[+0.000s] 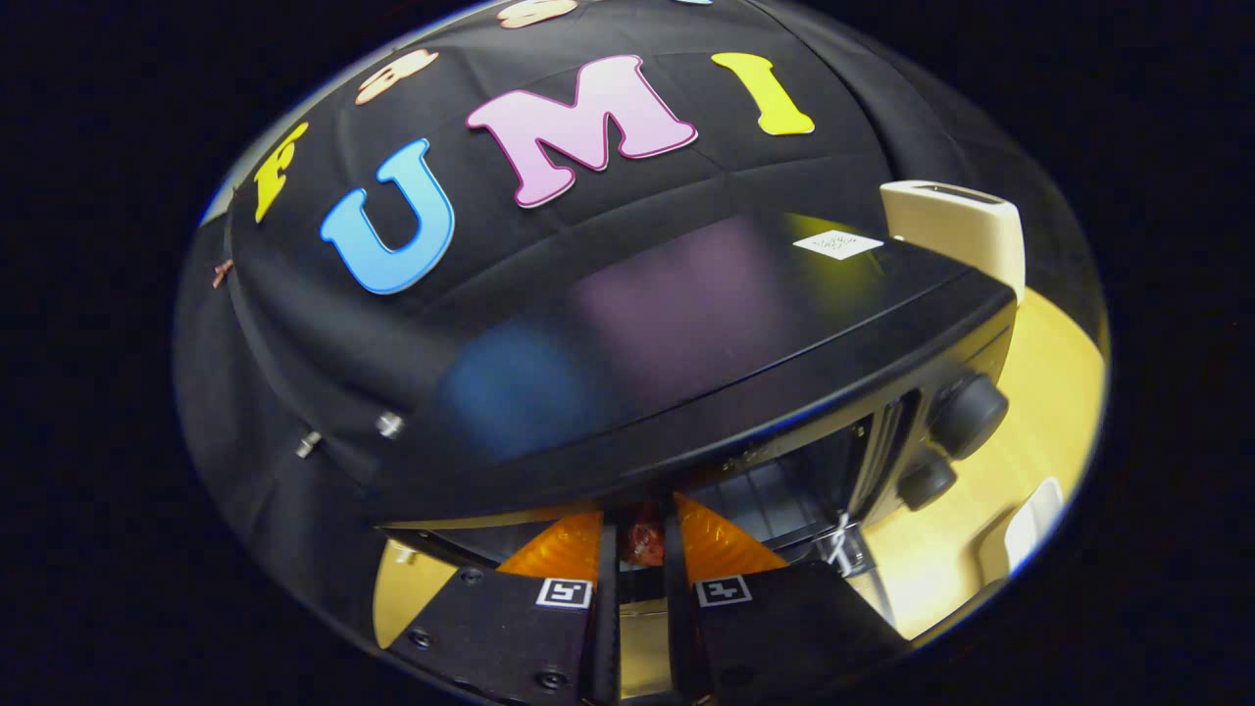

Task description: Open the toaster oven, put the food inside, and close the toaster oven door.

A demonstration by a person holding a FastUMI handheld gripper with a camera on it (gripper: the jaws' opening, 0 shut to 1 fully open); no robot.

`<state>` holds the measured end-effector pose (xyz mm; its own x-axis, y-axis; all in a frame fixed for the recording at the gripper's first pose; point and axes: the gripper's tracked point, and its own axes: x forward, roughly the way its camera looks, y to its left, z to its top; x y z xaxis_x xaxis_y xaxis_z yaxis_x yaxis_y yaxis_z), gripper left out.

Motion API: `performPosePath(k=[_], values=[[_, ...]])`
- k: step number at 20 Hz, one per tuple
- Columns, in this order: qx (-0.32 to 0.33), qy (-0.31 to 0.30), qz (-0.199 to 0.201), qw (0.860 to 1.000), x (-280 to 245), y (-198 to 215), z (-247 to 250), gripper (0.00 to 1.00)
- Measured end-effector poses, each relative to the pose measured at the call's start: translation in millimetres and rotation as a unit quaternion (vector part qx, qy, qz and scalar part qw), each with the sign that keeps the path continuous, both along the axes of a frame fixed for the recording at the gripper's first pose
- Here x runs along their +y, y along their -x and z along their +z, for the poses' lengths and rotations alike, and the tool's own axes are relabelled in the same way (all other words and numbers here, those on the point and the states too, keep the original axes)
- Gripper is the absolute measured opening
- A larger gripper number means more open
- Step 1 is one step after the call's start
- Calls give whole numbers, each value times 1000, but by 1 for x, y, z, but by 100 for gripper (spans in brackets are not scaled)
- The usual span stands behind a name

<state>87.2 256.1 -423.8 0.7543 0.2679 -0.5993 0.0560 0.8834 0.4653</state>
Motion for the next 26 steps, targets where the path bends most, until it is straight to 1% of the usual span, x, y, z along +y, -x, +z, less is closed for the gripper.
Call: performPosePath(k=[2,3,5,7,8,10,13,17,22,26], values=[[15,40,-3,999,-13,-1,-13,30],[14,53,-9,998,-21,-2,-11,32],[10,69,-11,997,-28,0,-11,59],[14,77,-2,997,-29,4,-14,86],[12,84,4,996,-31,13,-6,99],[2,99,14,995,-32,20,0,98],[-1,129,13,992,-39,34,11,98],[-6,131,20,991,-38,58,32,98],[-3,107,8,994,-37,90,62,98],[0,110,27,994,-35,119,72,98]])
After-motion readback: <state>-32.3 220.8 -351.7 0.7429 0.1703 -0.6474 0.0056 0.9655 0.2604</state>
